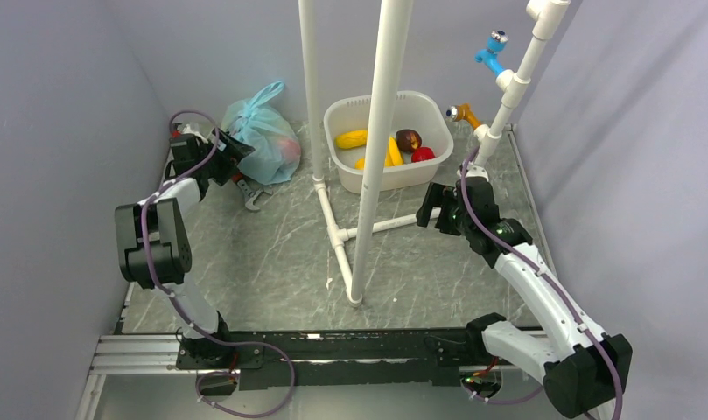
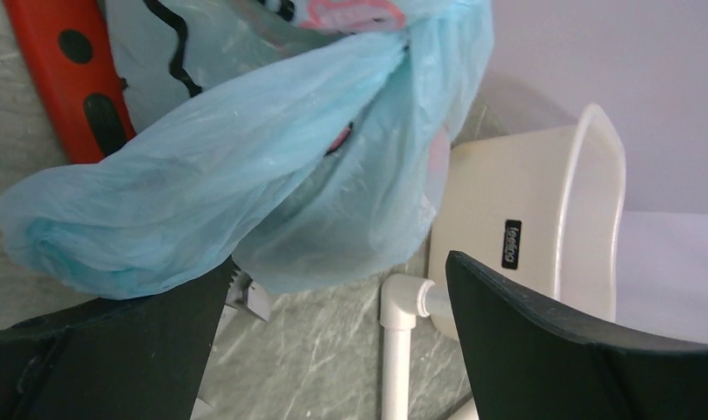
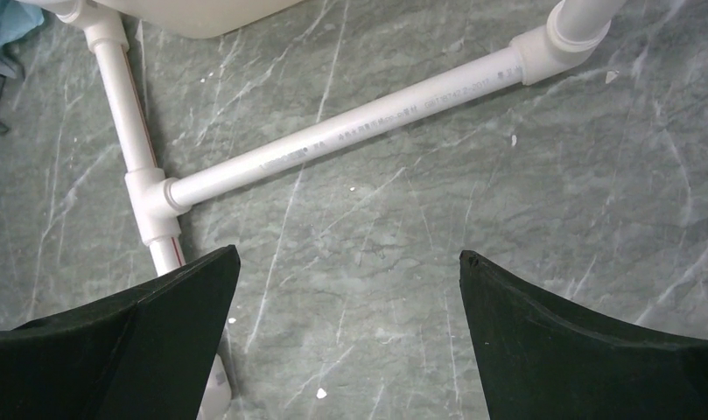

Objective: Take the fake fruits out of the plastic bag
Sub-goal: Move the plastic bag to the center of the board.

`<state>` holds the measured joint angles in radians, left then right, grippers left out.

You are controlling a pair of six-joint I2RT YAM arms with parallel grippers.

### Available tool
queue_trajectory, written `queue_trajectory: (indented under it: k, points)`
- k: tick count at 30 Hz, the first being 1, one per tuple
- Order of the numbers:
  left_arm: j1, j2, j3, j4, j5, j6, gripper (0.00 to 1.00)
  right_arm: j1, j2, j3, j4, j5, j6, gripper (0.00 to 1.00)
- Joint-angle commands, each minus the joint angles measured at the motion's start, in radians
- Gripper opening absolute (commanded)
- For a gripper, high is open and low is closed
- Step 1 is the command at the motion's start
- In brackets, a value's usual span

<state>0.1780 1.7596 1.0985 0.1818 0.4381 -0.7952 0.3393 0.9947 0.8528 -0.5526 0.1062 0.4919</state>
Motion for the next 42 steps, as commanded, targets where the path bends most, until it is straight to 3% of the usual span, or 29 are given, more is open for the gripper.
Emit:
queue_trajectory:
  k: [1,4,7,12,17,21,26,33,42]
  points:
    - [-0.003,0.033,0.067,0.044,-0.062,0.014,0.99,0.002,-0.039,0.02,0.006,-0.032,0.014,1.0]
    - [-0.013,0.041,0.048,0.053,-0.153,0.034,0.99,0.001,-0.044,0.022,0.006,-0.033,0.016,1.0]
    - [-0.013,0.083,0.06,0.116,-0.114,0.042,0.99,0.003,-0.031,0.045,-0.003,-0.023,0.016,1.0]
    - [-0.017,0.164,0.07,0.265,0.049,-0.025,0.73,0.001,-0.005,0.074,-0.016,-0.016,0.023,1.0]
    - [-0.03,0.149,0.071,0.252,0.051,-0.002,0.65,0.002,-0.016,0.06,-0.004,-0.035,0.041,1.0]
    - [-0.035,0.138,0.086,0.211,0.072,0.01,0.34,0.002,-0.018,0.059,-0.011,-0.036,0.049,1.0]
    - [-0.037,0.065,0.072,0.144,0.038,0.064,0.08,0.002,-0.03,0.063,-0.023,-0.033,0.052,1.0]
    - [-0.05,-0.082,0.051,-0.009,-0.051,0.119,0.0,0.003,-0.055,0.038,-0.023,-0.032,0.054,1.0]
    - [-0.158,-0.216,0.112,-0.309,-0.171,0.222,0.0,0.001,-0.085,0.005,-0.014,-0.033,0.048,1.0]
